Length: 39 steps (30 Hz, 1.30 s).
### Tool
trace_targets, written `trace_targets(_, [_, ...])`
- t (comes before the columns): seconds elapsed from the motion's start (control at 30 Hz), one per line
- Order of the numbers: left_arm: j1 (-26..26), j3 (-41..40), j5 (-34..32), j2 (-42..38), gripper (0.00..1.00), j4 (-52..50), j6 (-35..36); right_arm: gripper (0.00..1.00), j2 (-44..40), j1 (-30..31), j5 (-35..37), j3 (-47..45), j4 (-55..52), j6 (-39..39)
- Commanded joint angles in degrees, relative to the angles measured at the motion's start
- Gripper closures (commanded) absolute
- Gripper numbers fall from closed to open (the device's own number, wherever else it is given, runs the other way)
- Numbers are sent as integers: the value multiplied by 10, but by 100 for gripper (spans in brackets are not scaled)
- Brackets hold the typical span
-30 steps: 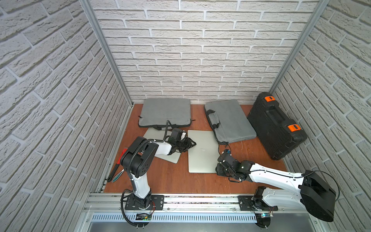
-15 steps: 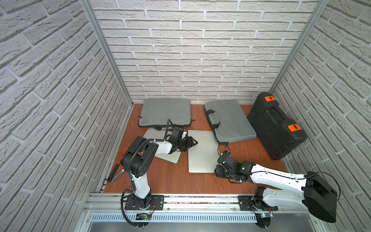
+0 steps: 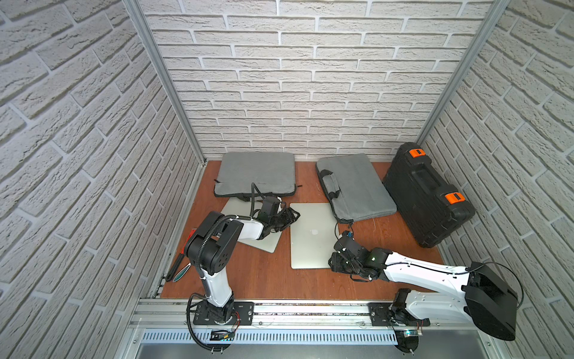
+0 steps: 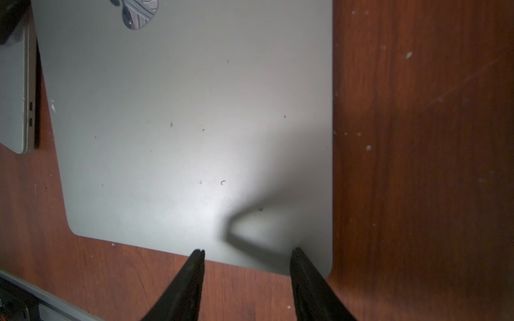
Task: Open the zippered laptop bag and take out the laptop
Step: Place the laptop at the center of the board.
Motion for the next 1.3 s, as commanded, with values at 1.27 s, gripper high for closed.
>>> trace_targets(1.27, [-3, 66, -156, 86, 38, -126, 61, 40, 28, -115, 116, 145, -110, -140])
